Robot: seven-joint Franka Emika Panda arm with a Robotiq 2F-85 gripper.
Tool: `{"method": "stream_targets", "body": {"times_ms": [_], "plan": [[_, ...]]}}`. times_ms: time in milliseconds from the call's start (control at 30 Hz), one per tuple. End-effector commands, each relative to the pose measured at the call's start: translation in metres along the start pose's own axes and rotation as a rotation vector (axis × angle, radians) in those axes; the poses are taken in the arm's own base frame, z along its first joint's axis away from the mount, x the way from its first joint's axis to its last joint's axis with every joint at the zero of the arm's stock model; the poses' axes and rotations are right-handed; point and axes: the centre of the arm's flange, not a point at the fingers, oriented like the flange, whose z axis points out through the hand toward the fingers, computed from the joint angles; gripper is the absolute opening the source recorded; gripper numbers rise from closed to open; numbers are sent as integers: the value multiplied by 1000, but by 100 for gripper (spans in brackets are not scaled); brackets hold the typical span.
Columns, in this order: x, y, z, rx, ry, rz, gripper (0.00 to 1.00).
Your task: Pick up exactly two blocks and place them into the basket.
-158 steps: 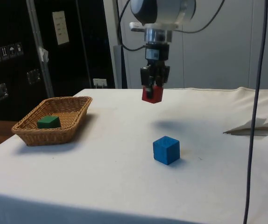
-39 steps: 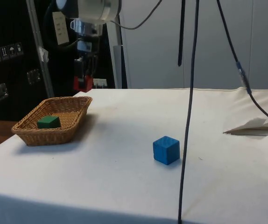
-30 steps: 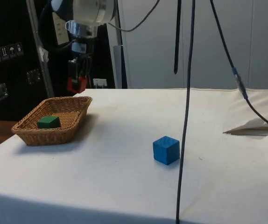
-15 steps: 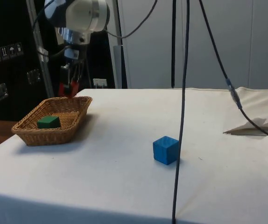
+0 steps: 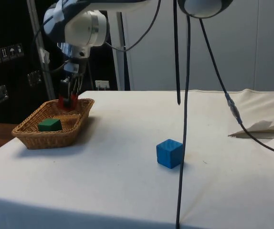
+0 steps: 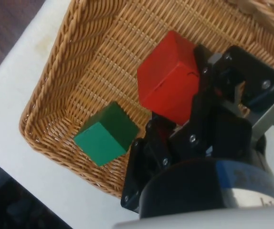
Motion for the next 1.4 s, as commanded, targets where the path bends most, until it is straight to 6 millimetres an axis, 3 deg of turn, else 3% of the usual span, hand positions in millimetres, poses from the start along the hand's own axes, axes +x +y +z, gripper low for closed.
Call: {"method": "stream_targets", "body": {"times_ms": [0,167,200,233,300,533,1033,1067,1100,1367], "plan": [[1,1,3,7,0,-2,13],[1,-1,3,4,2,-3,63],[2,1,6,11,1,-5,63],[2,1,6,11,1,-4,83],[2,1,6,12,1,-5,99],[1,0,7,13,0,-5,100],[0,-12,-50,11,25,-4,100],[4,-10,-44,14,23,-2,100],[-1,-14,-56,12,28,-3,100],[-5,-21,-80,19,48,-2,100]]}}
